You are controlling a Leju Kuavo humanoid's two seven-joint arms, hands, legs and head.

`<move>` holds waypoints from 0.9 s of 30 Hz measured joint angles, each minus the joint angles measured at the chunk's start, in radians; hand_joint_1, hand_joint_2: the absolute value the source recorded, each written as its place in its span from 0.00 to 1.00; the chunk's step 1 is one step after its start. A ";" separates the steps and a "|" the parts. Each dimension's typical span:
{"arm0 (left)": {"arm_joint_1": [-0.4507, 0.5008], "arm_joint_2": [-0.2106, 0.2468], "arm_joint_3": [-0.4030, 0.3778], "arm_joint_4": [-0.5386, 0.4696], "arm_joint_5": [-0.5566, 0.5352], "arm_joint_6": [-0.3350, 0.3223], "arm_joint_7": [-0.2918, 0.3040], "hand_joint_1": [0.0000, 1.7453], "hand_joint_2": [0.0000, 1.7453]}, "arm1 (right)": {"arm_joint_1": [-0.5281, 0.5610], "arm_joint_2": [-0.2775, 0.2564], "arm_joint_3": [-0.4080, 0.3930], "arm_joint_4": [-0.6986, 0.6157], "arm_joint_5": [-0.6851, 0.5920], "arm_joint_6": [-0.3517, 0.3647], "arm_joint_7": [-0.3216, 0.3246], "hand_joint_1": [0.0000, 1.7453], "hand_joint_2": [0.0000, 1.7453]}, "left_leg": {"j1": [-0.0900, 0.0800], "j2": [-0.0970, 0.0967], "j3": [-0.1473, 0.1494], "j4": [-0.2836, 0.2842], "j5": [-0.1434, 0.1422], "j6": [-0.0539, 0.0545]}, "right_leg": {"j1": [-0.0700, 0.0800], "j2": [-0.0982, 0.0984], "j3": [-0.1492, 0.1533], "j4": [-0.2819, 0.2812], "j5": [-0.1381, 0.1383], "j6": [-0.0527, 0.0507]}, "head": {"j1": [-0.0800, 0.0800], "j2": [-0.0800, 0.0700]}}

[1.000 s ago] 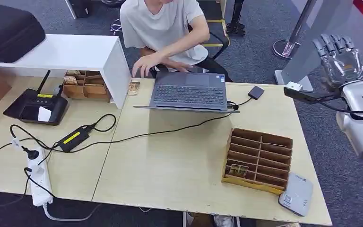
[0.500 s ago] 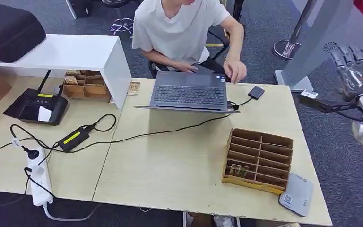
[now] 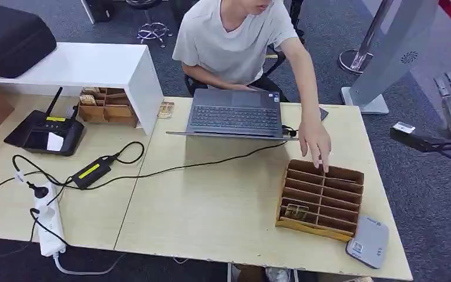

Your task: Pass the card to the sensor for recognition and then transmit it.

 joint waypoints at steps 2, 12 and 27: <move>0.001 0.000 0.000 0.000 0.003 0.000 0.000 0.00 1.00 | 0.012 -0.013 -0.008 0.004 -0.002 0.001 0.008 0.00 1.00 | 0.000 0.000 0.000 0.000 0.000 0.000 | 0.000 0.000 0.000 0.000 0.000 0.000 | 0.000 0.000; 0.002 0.003 0.000 0.000 0.010 0.002 0.000 0.00 1.00 | 0.074 -0.065 -0.045 0.028 -0.015 0.021 0.072 0.00 1.00 | 0.000 0.000 0.000 0.000 0.000 0.000 | 0.000 0.000 0.000 0.000 0.000 0.000 | 0.000 0.000; 0.002 0.004 0.000 0.000 0.015 0.005 0.004 0.00 1.00 | 0.124 -0.111 -0.083 0.046 -0.015 0.111 0.137 0.00 1.00 | 0.000 0.000 0.000 0.000 0.000 0.000 | 0.000 -0.001 0.000 0.000 0.000 0.000 | 0.000 0.000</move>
